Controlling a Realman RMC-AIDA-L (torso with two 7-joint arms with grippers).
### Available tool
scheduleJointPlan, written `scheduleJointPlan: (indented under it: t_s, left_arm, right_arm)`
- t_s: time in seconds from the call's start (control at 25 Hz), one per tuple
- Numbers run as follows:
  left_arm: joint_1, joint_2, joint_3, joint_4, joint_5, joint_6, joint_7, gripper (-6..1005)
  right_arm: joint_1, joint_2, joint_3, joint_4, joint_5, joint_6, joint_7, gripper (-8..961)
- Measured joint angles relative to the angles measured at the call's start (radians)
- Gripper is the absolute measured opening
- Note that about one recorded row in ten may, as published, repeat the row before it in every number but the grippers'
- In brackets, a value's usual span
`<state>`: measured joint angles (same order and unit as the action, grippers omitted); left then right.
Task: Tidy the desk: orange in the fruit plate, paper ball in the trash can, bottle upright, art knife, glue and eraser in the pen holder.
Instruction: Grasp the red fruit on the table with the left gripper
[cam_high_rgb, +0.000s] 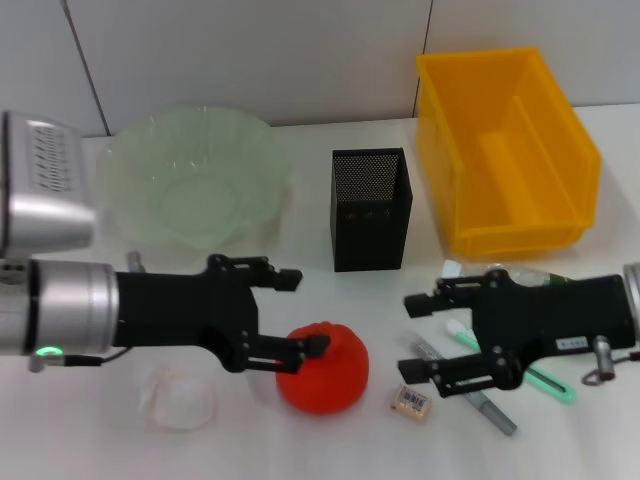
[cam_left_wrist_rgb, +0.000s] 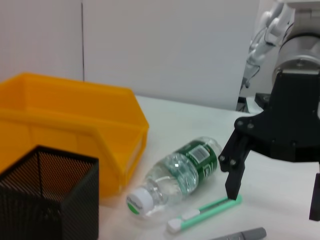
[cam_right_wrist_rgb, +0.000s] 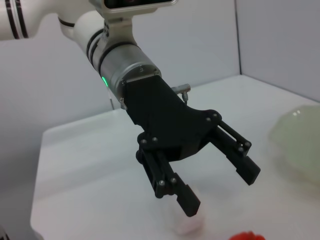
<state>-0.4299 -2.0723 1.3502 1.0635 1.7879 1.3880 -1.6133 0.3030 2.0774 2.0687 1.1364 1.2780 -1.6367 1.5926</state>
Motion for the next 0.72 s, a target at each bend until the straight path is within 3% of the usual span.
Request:
scheduleJointPlan:
  t_s: [0.28, 0.72]
  left_arm:
    - [-0.031, -0.002, 0.055, -0.077, -0.003, -0.066, 0.005, 813]
    - [-0.065, -0.006, 0.126, -0.173, -0.022, -0.197, 0.011, 813]
  right_arm:
    - [-0.058, 0.000, 0.065, 0.003, -0.016, -0.019, -0.001, 762]
    - [-0.090, 0.001, 0.156, -0.007, -0.041, -0.076, -0.015, 762]
